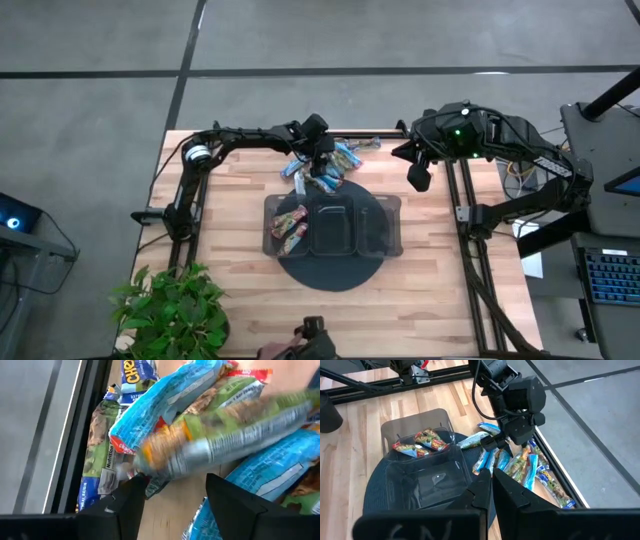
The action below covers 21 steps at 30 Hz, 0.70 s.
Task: Pick and place Granola Bars by type
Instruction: Put the red granola bar into the left black bin
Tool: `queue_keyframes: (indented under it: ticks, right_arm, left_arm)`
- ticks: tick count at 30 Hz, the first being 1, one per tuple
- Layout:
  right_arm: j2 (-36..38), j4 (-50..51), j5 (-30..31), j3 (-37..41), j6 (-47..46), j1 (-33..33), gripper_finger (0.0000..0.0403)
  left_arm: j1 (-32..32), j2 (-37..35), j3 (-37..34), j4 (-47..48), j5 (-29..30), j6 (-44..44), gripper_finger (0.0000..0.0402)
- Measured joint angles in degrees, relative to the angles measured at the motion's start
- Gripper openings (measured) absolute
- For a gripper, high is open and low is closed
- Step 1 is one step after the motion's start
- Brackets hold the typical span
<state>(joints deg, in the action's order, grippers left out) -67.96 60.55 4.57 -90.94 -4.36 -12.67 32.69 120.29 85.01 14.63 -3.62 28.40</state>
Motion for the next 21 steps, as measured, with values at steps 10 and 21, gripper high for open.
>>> queue_keyframes:
  ticks: [10,21]
  right_arm:
    - [0.0,0.0,0.0,0.0,-0.2,0.0,0.0009]
    - [0.0,-1.6,0.0,0.0,0.3,0.0,0.0009]
  left_arm:
    - [0.7,0.0,0.2,6.2,0.3,-2.0,0.0193]
    - [0.7,0.0,2.7,8.2,-0.8,-2.6,0.0193]
